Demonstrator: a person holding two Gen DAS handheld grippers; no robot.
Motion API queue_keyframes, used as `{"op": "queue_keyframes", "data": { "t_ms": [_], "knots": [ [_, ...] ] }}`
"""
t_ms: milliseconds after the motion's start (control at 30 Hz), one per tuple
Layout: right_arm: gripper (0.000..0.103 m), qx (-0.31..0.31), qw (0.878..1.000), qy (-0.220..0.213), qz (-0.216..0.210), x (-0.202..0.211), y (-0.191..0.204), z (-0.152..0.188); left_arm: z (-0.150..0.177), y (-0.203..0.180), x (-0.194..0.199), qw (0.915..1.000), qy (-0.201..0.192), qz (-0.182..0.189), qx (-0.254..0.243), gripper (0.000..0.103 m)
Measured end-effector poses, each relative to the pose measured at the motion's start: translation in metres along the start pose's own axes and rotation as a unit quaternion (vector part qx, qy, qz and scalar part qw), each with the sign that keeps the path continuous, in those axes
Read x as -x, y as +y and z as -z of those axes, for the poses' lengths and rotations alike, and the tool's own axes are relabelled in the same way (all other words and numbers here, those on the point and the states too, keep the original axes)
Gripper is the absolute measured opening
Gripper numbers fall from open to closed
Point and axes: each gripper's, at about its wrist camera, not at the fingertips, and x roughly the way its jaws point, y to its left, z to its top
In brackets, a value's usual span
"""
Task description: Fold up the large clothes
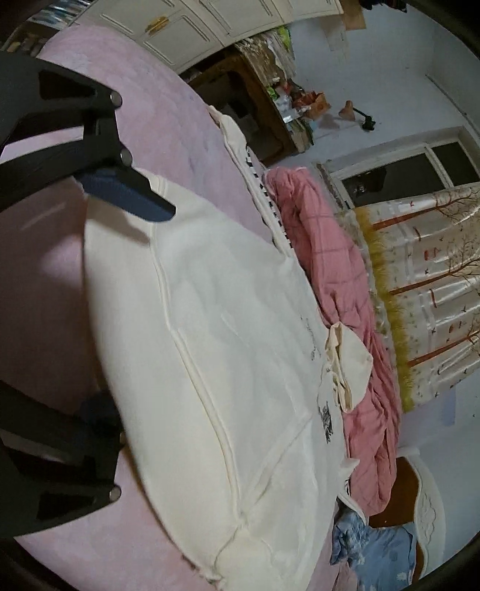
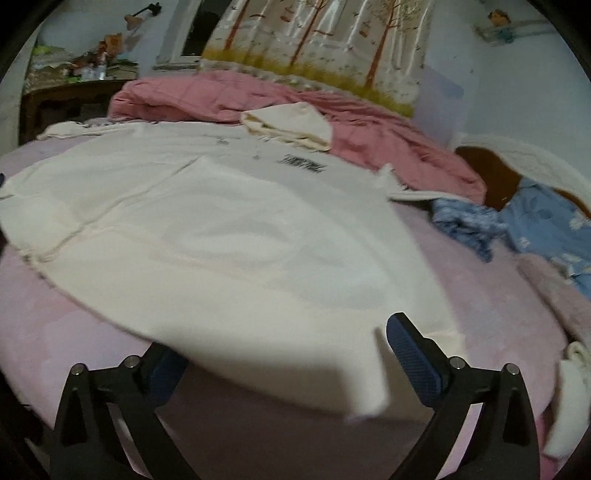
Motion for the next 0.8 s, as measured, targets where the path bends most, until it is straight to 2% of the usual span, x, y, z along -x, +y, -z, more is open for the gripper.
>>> {"op": "queue_keyframes", "data": {
  "t_ms": [100, 167, 200, 267, 333, 367, 400, 433, 567, 667, 800],
  "knots": [
    [0.070, 0.009, 1.000, 0.004, 0.023, -0.005, -0.015, -0.003, -0.001, 0.009, -0.003, 1.0000, 0.004, 0.003, -0.002, 0.073],
    [0.039, -0.003, 1.000, 0.013, 0.012, -0.010, -0.031, -0.003, -0.004, 0.010, -0.005, 0.9998, 0.011, 0.014, -0.009, 0.070],
    [0.034, -0.009, 1.000, 0.012, 0.010, -0.011, -0.036, -0.003, -0.006, 0.010, -0.007, 0.9996, 0.016, 0.017, -0.013, 0.068],
    [0.016, -0.025, 1.000, 0.003, 0.002, -0.011, -0.047, -0.007, -0.014, 0.009, -0.010, 0.9990, 0.025, 0.027, -0.027, 0.056],
    [0.011, -0.032, 0.999, 0.000, -0.013, -0.011, -0.052, -0.016, -0.026, 0.009, -0.010, 0.9982, 0.023, 0.033, -0.044, 0.036],
    [0.009, -0.031, 0.999, -0.004, -0.019, -0.009, -0.054, -0.022, -0.035, 0.011, -0.009, 0.9981, 0.016, 0.036, -0.048, 0.030],
    [0.008, -0.031, 0.999, -0.011, -0.022, -0.007, -0.055, -0.032, -0.045, 0.014, -0.009, 0.9981, 0.013, 0.042, -0.045, 0.014],
    [0.008, -0.033, 0.999, -0.015, -0.026, -0.007, -0.057, -0.042, -0.056, 0.018, -0.011, 0.9987, 0.011, 0.034, -0.038, 0.006],
    [0.007, -0.061, 0.997, -0.010, -0.042, -0.018, -0.072, -0.084, -0.102, 0.033, -0.038, 0.9988, 0.019, 0.043, -0.011, 0.004],
    [0.007, -0.054, 0.998, -0.007, -0.026, -0.041, -0.076, -0.118, -0.128, 0.037, -0.071, 0.9982, 0.037, 0.048, 0.005, 0.004],
    [0.007, -0.070, 0.997, 0.023, -0.032, -0.083, -0.080, -0.142, -0.151, 0.036, -0.125, 0.9922, 0.094, 0.081, 0.012, 0.004]
  ]
}}
